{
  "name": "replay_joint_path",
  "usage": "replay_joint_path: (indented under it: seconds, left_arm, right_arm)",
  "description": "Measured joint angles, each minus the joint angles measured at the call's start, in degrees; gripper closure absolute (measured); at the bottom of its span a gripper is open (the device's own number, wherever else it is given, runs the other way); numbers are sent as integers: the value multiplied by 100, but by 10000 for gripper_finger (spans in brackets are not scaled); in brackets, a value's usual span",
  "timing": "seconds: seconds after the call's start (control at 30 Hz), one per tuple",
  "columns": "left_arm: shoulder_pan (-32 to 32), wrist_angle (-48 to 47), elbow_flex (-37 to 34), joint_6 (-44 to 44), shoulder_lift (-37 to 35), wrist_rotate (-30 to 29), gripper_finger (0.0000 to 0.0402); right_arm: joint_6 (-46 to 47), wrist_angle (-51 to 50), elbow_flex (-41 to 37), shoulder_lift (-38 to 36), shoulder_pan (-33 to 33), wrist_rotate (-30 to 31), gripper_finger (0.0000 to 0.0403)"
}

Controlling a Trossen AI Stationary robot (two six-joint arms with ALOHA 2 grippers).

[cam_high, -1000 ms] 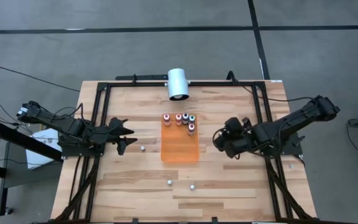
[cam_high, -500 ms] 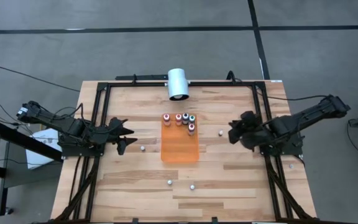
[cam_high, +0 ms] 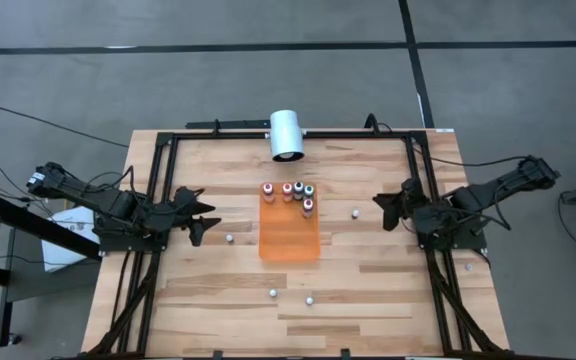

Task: Pick & Place food coloring
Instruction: Put the small light green food coloring bottle into the bin

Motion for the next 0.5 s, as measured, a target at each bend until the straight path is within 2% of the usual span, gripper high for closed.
replay_joint_path:
  seconds: [0.13, 0.37, 0.5]
  left_arm:
    - [-1, 1, 0, -1, 0, -2, 173]
    - [-1, 2, 0, -89, 0, -13, 173]
    - [-1, 2, 0, -98, 0, -13, 173]
  right_arm:
    - [-17, 21, -119, 8, 39, -89, 324]
    - [-17, 110, -308, 262, 35, -832, 324]
    - [-17, 109, -341, 440, 30, -905, 324]
